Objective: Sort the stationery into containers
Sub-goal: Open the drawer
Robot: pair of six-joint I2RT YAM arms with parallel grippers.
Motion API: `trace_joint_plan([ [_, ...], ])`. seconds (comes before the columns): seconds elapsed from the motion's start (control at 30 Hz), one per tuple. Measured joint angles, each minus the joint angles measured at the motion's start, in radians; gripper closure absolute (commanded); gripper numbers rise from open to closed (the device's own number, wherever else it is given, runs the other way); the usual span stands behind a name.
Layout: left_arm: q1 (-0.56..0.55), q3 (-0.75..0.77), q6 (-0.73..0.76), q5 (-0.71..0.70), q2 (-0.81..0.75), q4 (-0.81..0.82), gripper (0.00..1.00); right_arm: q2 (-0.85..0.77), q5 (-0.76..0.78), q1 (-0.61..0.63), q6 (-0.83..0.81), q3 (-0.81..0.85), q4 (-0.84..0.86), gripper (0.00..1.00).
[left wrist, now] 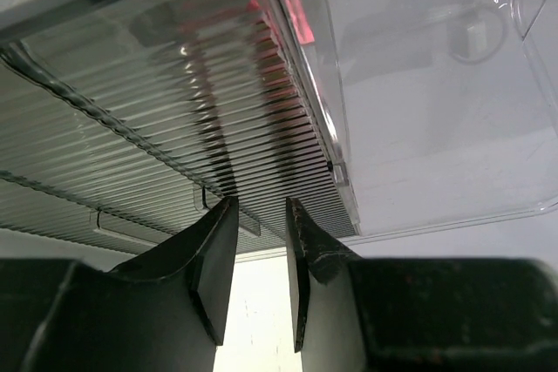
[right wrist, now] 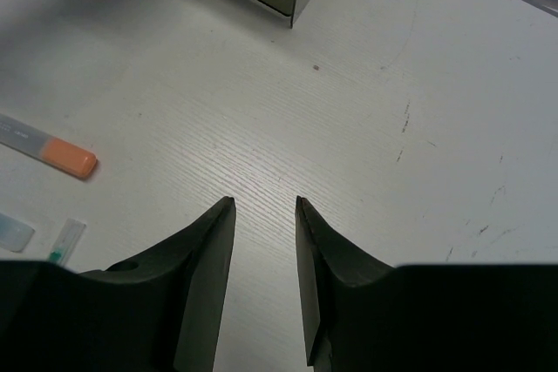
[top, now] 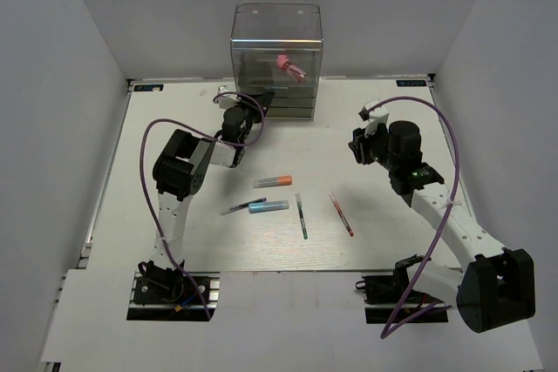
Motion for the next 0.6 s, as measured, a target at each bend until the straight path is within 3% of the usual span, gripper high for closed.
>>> trace_joint_plan([
  [0.3, 0.000, -0.001, -0.007, -0.001, -0.020, -0.046, 0.56, 0.000, -0.003, 0.000, 0.000, 0.000, 0.000, 0.60],
  [0.6, 0.000, 0.031, 0.034, -0.001, -0.062, -0.201, 0.62, 0.000, -0.003, 0.000, 0.000, -0.001, 0.000, 0.60],
])
